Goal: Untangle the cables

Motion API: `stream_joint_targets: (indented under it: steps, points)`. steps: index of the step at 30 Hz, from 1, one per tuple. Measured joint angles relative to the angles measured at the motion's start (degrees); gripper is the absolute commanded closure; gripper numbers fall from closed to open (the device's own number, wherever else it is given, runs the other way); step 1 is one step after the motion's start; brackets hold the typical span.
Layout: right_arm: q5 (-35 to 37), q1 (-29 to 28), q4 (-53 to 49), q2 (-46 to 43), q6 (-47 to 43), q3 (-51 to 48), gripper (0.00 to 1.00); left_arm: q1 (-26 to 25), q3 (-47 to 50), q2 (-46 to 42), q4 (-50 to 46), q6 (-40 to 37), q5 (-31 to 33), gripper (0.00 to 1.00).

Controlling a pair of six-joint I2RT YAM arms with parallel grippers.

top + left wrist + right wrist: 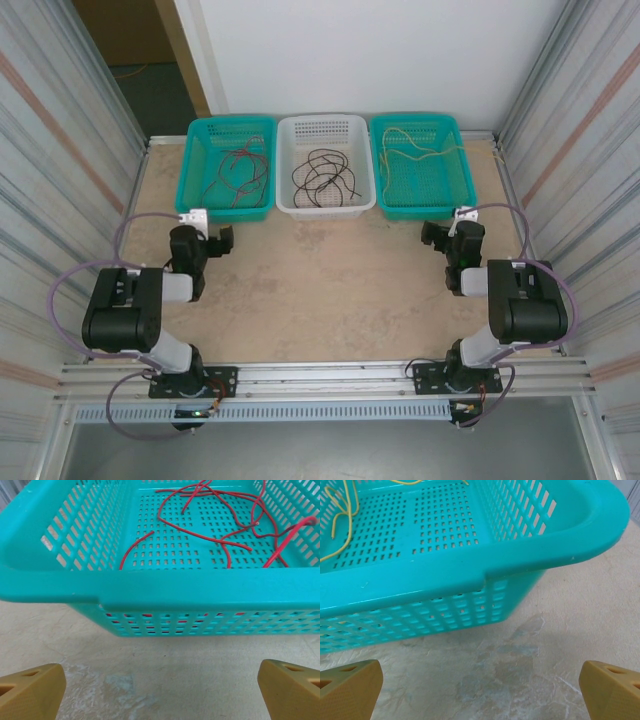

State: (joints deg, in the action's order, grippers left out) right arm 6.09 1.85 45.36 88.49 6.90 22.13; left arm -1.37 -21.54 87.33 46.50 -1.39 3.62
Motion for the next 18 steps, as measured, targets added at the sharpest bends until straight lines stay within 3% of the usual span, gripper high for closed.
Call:
stream_joint_targets:
  steps: [18]
  points:
    - [-2.8, 0.4, -0.4, 0.3, -0.1, 1.0, 0.01, -1.0, -0.5, 0.0, -0.5, -0.6, -0.3, 0.01]
